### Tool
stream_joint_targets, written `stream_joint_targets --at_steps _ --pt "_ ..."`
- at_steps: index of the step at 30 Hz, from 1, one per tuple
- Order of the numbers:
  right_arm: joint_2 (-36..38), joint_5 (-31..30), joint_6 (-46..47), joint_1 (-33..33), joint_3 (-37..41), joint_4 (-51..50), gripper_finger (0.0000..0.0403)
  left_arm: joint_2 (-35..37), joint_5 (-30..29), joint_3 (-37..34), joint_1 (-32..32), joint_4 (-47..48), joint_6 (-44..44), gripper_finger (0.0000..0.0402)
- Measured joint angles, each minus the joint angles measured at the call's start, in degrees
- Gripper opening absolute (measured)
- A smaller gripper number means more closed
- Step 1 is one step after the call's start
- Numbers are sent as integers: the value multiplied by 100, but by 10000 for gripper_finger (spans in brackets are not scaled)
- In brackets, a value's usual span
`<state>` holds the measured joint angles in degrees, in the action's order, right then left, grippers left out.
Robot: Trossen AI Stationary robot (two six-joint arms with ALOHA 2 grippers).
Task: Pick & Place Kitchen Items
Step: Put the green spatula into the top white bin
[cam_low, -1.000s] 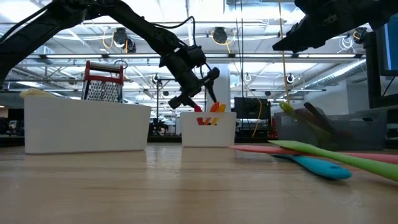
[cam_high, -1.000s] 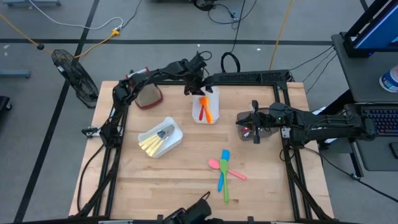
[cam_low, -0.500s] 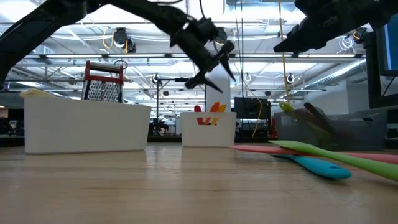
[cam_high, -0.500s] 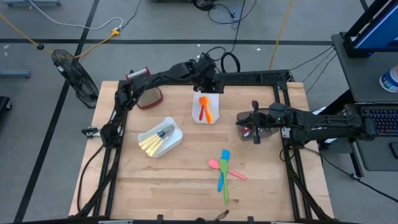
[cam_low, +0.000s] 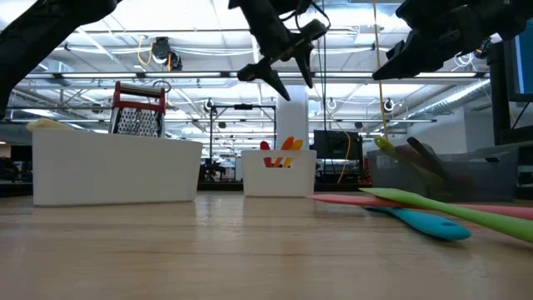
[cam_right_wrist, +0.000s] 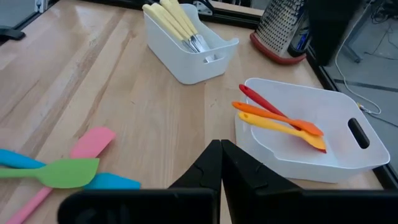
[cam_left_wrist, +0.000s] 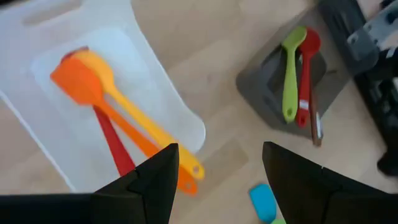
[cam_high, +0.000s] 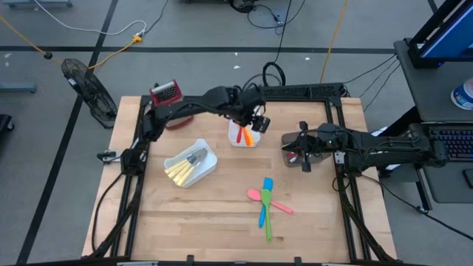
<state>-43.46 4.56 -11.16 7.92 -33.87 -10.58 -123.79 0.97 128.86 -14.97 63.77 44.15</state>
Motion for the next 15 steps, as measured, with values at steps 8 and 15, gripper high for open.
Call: stream_joint_targets --at_steps 8,15 --pt "20 2 0 -2 0 -150 0 64 -985 5 727 759 512 237" --pt "179 24 0 -5 2 -241 0 289 -1486 4 1349 618 559 237"
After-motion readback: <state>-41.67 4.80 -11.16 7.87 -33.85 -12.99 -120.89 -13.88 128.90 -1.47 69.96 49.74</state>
